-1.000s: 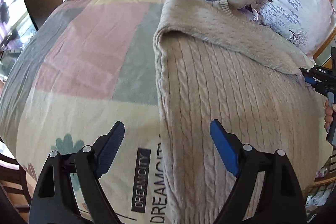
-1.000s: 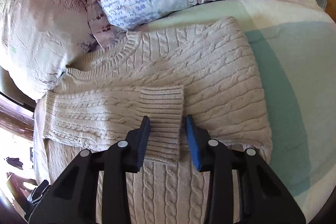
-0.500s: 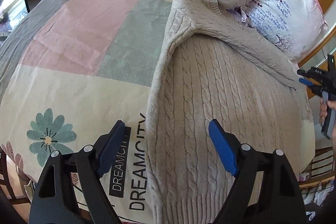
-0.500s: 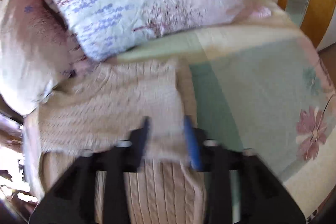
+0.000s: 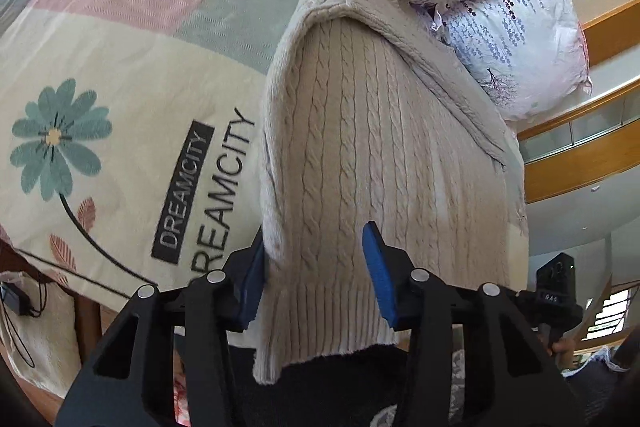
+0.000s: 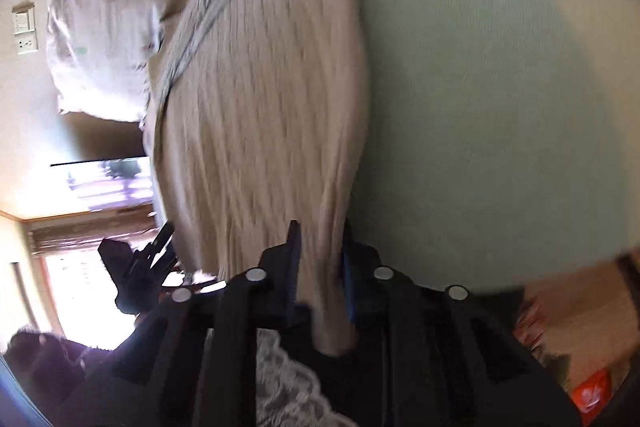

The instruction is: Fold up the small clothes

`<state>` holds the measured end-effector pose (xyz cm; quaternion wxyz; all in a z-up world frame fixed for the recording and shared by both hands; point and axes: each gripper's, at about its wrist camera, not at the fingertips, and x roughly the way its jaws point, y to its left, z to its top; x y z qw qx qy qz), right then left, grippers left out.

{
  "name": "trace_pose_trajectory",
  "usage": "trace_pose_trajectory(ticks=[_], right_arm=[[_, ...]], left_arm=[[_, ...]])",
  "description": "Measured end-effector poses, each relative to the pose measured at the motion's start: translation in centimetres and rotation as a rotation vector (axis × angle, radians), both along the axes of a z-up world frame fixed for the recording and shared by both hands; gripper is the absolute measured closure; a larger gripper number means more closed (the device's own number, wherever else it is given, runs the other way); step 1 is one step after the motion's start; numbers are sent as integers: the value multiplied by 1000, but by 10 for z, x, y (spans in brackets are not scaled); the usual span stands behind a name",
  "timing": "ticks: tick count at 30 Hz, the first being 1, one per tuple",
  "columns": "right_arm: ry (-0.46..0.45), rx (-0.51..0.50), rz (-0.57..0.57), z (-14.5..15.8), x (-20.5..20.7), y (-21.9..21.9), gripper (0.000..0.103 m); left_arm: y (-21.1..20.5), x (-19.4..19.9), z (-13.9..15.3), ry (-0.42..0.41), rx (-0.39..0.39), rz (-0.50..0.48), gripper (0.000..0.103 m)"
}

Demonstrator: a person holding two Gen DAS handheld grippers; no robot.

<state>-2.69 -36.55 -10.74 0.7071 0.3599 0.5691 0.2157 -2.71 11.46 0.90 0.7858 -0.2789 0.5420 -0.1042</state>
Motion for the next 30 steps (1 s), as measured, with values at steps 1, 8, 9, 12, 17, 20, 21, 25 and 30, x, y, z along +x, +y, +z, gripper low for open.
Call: trace_pose_trajectory(ticks=[1,8,9,12,17,20,21,25,30], right_arm=[[15,12,11,-4,-5,4,95],[-104,100,-62,23,12,-1,96],[-157,126,-87,39,27,-6,96],[-320,187,-150,83,70,-18,96],[-519,209,-273,141,167,-27,95],[-443,162,-414,139,230,-34,52],[-378,122,-437,133,243,-34,44],[-361,4,-406,128,236,-33,36],[-288,-67,-398,103,213,-62,31]], left_arm=[[-2,-3,-1,9,-7,0,59],[-4,13,-2,77,-60,-56,94],[-1,22,1,66,-85,-53,94],[8,80,32,-69,-67,-73,95],[9,203,83,-296,3,-29,88],[7,268,72,-217,80,50,30],[10,278,67,-163,117,76,28],[31,273,54,-143,129,50,26],[36,276,13,-21,21,-47,27]])
